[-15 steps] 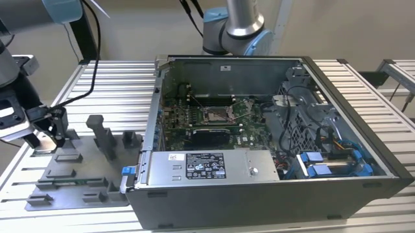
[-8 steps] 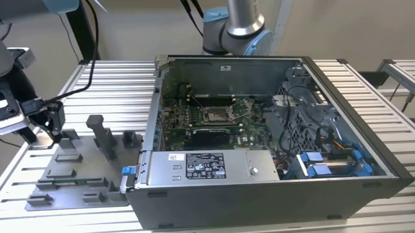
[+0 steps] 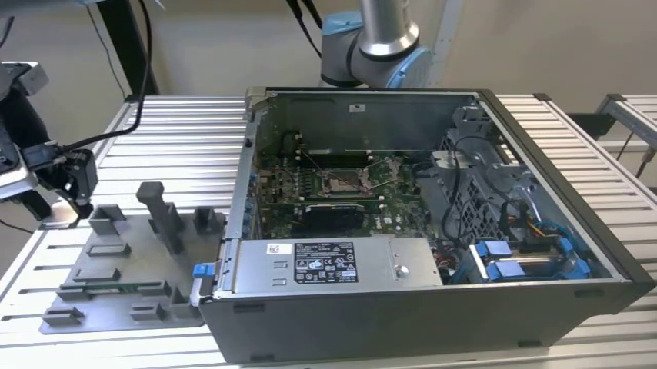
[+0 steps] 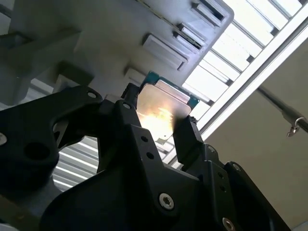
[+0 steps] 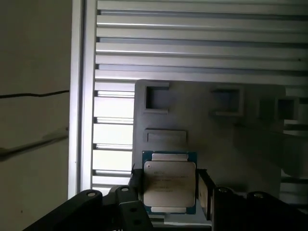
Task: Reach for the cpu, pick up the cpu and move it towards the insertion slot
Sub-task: 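Pick up the cpu and move it towards the insertion slot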
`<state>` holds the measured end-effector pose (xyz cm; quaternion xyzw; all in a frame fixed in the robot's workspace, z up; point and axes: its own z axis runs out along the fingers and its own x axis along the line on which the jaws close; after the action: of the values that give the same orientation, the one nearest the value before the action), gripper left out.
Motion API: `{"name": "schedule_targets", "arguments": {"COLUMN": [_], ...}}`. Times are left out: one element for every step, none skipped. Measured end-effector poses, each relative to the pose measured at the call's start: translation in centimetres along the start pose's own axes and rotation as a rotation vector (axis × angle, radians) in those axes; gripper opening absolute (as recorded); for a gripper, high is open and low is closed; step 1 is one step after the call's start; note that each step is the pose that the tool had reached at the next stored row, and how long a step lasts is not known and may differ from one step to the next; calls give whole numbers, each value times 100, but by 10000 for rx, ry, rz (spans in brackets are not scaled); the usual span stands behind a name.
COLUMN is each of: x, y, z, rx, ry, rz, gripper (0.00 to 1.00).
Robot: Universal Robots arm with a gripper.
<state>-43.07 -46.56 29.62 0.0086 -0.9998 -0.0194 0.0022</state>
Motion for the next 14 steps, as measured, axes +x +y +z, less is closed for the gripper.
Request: {"name": "schedule_targets", "arguments": {"x": [0,0,0,0,0,0,0,0,1,1,1,1,1,1], "y": [1,1,2,3,4,5,5,6,7,7,8,9,9,10], "z": [-19,-39,-58,-79,-99,-117,-135,-152,-168,-187,-205,-222,-241,-260], "rx": [0,-1,-1,-1,-1,-1,0,0,-1,-1,-1,-1,-1,-1], "ry": [0,-2,-1,-1,-1,-1,0,0,-1,-1,-1,-1,0,0], "rz": [0,0,0,0,0,0,0,0,0,0,0,0,0,0], "gripper": [0,0,0,0,0,0,0,0,0,0,0,0,0,0]}}
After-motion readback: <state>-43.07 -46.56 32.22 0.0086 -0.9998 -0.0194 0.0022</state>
